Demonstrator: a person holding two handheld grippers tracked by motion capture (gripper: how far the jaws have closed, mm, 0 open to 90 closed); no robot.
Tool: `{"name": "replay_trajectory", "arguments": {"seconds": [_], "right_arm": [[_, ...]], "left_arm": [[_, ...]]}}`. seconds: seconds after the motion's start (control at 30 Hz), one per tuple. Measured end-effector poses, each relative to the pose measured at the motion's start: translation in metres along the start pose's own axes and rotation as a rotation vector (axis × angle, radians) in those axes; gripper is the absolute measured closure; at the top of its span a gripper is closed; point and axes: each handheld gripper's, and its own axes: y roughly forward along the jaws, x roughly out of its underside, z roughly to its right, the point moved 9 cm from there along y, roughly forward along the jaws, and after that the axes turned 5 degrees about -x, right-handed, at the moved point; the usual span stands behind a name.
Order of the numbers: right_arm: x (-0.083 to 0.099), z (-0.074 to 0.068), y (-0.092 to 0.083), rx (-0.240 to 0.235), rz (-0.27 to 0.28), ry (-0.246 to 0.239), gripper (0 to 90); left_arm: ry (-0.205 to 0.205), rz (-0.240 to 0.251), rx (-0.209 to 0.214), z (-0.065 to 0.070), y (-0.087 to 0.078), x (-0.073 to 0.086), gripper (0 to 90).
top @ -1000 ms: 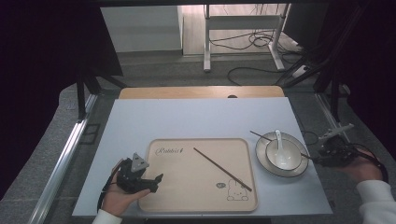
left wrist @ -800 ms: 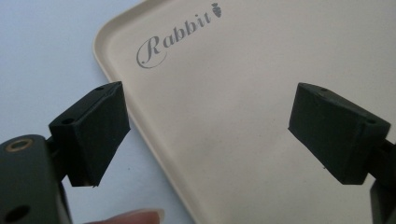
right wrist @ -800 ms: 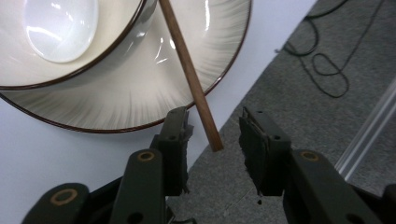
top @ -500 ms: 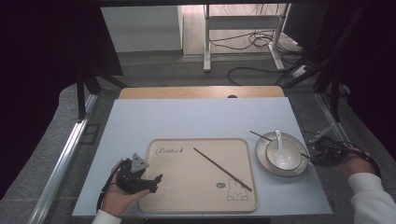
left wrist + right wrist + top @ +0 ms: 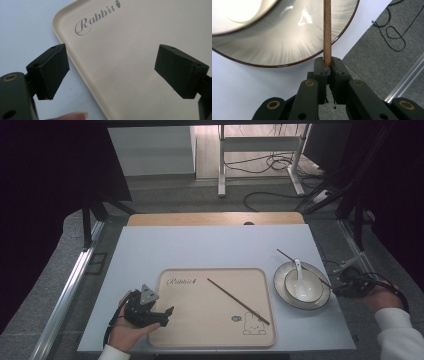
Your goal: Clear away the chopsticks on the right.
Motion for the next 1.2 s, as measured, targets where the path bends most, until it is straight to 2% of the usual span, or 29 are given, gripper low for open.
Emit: {"name": "replay_trajectory", "arguments": {"seconds": [0.1, 0.13, 0.17, 0.23, 0.3, 0.37, 0.43, 0.47, 0.5, 0.53, 0.57, 0.63, 0.73, 0.77, 0.83, 0.97, 1.07, 1.2], "right_arm": [[-0.004, -0.002, -0.012, -0.001, 0.044, 0.042, 83.5], [-0.010, -0.004, -0.025, -0.007, 0.102, 0.070, 83.6], [-0.010, -0.004, -0.025, -0.007, 0.102, 0.070, 83.6], [-0.016, -0.006, -0.039, -0.005, 0.146, 0.084, 83.6], [-0.022, -0.011, -0.053, 0.006, 0.182, 0.083, 83.6], [-0.030, -0.021, -0.065, -0.013, 0.229, 0.073, 83.6], [-0.038, -0.035, -0.073, -0.044, 0.269, 0.047, 83.6], [-0.045, -0.050, -0.077, -0.049, 0.280, 0.024, 83.6], [-0.045, -0.050, -0.077, -0.049, 0.280, 0.024, 83.6], [-0.048, -0.057, -0.077, -0.054, 0.280, 0.011, 83.6], [-0.055, -0.073, -0.077, -0.072, 0.284, -0.005, 83.6], [-0.057, -0.078, -0.076, -0.076, 0.285, -0.003, 83.6], [-0.068, -0.100, -0.074, -0.101, 0.297, -0.013, 83.5], [-0.074, -0.114, -0.069, -0.113, 0.291, -0.036, 83.4], [-0.077, -0.120, -0.067, -0.116, 0.287, -0.045, 83.4], [-0.088, -0.153, -0.050, -0.139, 0.239, -0.102, 83.3], [-0.096, -0.172, -0.033, -0.140, 0.194, -0.134, 83.2], [-0.101, -0.186, -0.011, -0.147, 0.141, -0.150, 83.2]], "left_arm": [[-0.001, -0.001, -0.001, 0.000, 0.000, 0.000, 12.2], [-0.001, -0.001, -0.001, 0.000, 0.001, 0.000, 12.2], [-0.002, 0.000, -0.001, 0.000, 0.001, 0.000, 12.2], [0.000, 0.000, -0.001, 0.000, 0.000, 0.000, 12.2], [0.000, 0.001, -0.001, 0.000, 0.000, -0.001, 12.2], [-0.003, 0.002, 0.000, -0.001, 0.000, -0.001, 12.2], [-0.003, 0.001, 0.000, -0.001, 0.000, 0.000, 12.2], [-0.002, 0.001, 0.000, -0.001, 0.000, -0.001, 12.2], [-0.002, 0.002, 0.000, 0.000, -0.001, -0.001, 12.2], [-0.002, 0.003, 0.001, 0.000, -0.001, -0.001, 12.2], [-0.001, 0.002, 0.001, 0.000, -0.001, -0.001, 12.1], [-0.001, 0.004, 0.002, 0.000, 0.000, -0.001, 12.2], [-0.002, 0.004, 0.002, -0.001, 0.000, -0.001, 12.2], [-0.002, 0.004, 0.001, -0.001, 0.000, -0.001, 12.2], [-0.004, 0.005, 0.001, -0.001, 0.000, -0.001, 12.2], [-0.003, 0.007, 0.002, -0.001, -0.001, -0.001, 12.2], [-0.001, 0.005, 0.005, -0.001, -0.001, -0.001, 12.2], [0.001, 0.004, 0.007, 0.000, -0.001, -0.001, 12.2]]}}
